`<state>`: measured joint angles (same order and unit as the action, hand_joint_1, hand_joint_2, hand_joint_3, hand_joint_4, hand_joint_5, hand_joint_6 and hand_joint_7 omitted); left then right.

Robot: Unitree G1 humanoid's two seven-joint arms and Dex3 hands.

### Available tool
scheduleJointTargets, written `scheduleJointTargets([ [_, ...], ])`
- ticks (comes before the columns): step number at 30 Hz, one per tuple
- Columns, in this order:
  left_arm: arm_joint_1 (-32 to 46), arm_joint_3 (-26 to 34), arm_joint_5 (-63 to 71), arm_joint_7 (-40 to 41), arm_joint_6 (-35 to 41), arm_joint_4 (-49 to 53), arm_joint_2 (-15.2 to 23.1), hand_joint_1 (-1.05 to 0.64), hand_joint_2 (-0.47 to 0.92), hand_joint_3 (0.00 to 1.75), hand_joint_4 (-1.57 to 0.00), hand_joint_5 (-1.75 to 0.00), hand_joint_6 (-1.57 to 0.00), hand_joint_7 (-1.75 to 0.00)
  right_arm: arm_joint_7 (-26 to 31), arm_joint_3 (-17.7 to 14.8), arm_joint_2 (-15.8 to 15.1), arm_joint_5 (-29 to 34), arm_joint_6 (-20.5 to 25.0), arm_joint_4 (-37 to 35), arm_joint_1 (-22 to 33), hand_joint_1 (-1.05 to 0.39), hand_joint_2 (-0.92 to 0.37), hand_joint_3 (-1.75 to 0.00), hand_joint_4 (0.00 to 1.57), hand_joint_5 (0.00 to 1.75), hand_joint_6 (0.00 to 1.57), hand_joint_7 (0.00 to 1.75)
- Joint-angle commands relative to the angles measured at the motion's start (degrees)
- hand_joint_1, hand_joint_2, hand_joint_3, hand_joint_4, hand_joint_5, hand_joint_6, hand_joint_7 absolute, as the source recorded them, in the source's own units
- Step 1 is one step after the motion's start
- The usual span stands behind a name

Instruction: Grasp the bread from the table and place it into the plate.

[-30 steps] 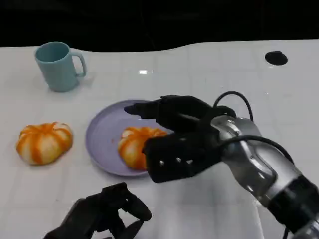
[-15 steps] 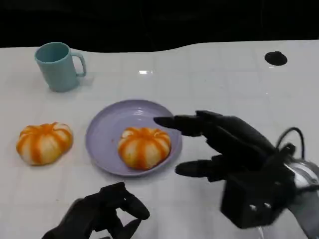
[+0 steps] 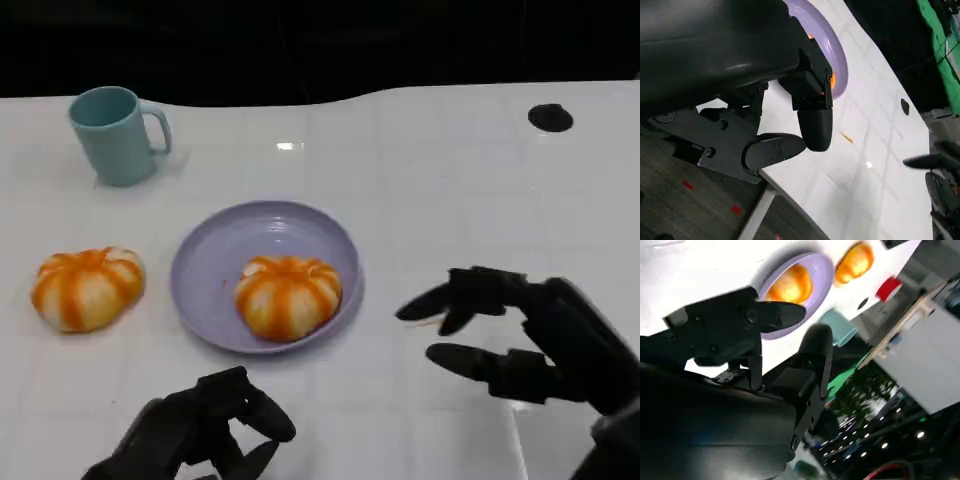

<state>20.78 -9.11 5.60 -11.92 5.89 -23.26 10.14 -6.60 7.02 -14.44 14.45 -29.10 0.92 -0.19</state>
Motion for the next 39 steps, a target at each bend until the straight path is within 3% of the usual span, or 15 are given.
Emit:
scheduleJointTargets([
  [1, -0.13, 0.48, -0.13, -0.34, -0.62, 0.33, 0.97, -0.25, 0.85, 0.58, -0.62, -1.75, -0.64, -1.21, 1.56, -2.53, -1.26, 1.00, 0.18, 2.42, 3.88, -0.03, -0.38, -1.28, 0.86, 1.72, 0.83, 1.26],
  [7, -0.25, 0.73, -0.68, -0.61, 0.02, 0.18, 1.17, -0.25, 0.86, 0.57, -0.63, -1.75, -0.64, -1.22, 0.58, -4.39, -2.31, 0.38, 1.69, 6.00, 8.76, 0.00, -0.27, -1.51, 0.93, 1.75, 0.84, 1.40],
  [14, -0.51, 0.77, -0.51, -0.55, -0.20, 0.40, 1.47, -0.25, 0.86, 0.55, -0.64, -1.75, -0.64, -1.22, 1.96, -5.49, -1.46, 2.27, 4.24, 8.40, 12.46, 0.00, -0.26, -1.49, 0.93, 1.75, 0.83, 1.42],
  [28, -0.93, 1.46, -0.76, -0.24, -2.12, 2.24, 1.46, -0.25, 0.87, 0.53, -0.62, -1.74, -0.65, -1.21, 7.50, -5.57, -1.41, 6.47, 1.82, 1.68, 11.18, -0.02, -0.21, -1.51, 0.95, 1.75, 0.83, 1.47],
  [39, -1.39, 2.46, -1.32, -0.47, -3.51, 3.97, 1.36, -0.26, 0.88, 0.50, -0.62, -1.74, -0.66, -1.21, 9.05, -4.27, -1.14, 8.35, 1.75, 0.64, 10.50, -0.04, -0.18, -1.52, 0.96, 1.75, 0.84, 1.48],
])
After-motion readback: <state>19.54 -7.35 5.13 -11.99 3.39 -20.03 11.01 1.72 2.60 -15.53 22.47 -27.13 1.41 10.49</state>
